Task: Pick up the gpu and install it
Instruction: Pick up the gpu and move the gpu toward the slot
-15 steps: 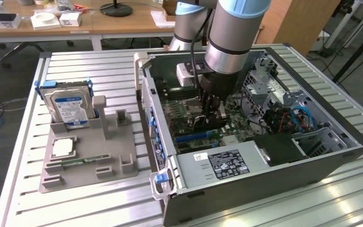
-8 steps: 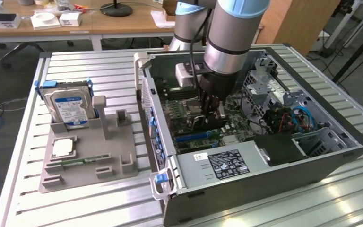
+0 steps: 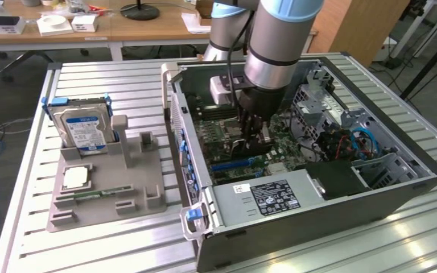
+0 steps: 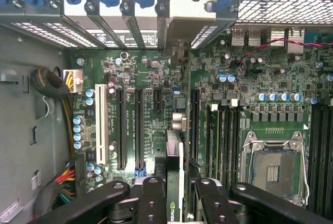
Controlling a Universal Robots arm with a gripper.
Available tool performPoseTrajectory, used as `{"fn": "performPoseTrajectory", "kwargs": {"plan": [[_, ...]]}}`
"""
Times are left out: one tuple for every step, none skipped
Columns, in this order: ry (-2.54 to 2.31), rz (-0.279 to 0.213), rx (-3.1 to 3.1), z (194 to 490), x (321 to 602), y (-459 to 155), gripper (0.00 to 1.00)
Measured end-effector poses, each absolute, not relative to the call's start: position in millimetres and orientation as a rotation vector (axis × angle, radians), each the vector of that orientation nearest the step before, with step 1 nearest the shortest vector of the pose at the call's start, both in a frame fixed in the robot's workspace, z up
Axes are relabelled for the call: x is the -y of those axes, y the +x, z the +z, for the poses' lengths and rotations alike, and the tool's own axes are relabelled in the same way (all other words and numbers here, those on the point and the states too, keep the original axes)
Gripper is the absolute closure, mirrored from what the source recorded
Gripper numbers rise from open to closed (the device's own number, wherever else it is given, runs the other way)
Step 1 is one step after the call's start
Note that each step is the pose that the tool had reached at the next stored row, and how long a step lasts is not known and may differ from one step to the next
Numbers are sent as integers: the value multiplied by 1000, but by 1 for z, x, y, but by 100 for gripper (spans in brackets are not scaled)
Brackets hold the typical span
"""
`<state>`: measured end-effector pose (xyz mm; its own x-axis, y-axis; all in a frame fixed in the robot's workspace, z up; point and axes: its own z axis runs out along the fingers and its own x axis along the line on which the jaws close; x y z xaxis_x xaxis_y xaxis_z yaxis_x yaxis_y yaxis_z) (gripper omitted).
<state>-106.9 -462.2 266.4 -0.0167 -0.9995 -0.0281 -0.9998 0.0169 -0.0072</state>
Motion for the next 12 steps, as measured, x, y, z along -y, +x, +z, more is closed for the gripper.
{"fn": "performPoseTrajectory", "kwargs": {"plan": [[-2185,23,-2222,266,462,-107,74],[-2185,23,-2222,266,462,-107,74],[-2185,23,-2222,266,462,-107,74],[-2185,23,-2222,266,462,-107,74],[-2185,23,-2222,266,462,-107,74],[-2185,23,-2222,266,463,-107,74],[-2185,23,-2222,266,463,-107,74],[-2185,23,-2222,266,463,-107,74],[-2185,23,-2222,266,463,-107,74],[-2185,23,-2222,266,463,-107,74],[-2185,23,-2222,266,463,-107,74],[-2185,23,-2222,266,463,-107,74]]}}
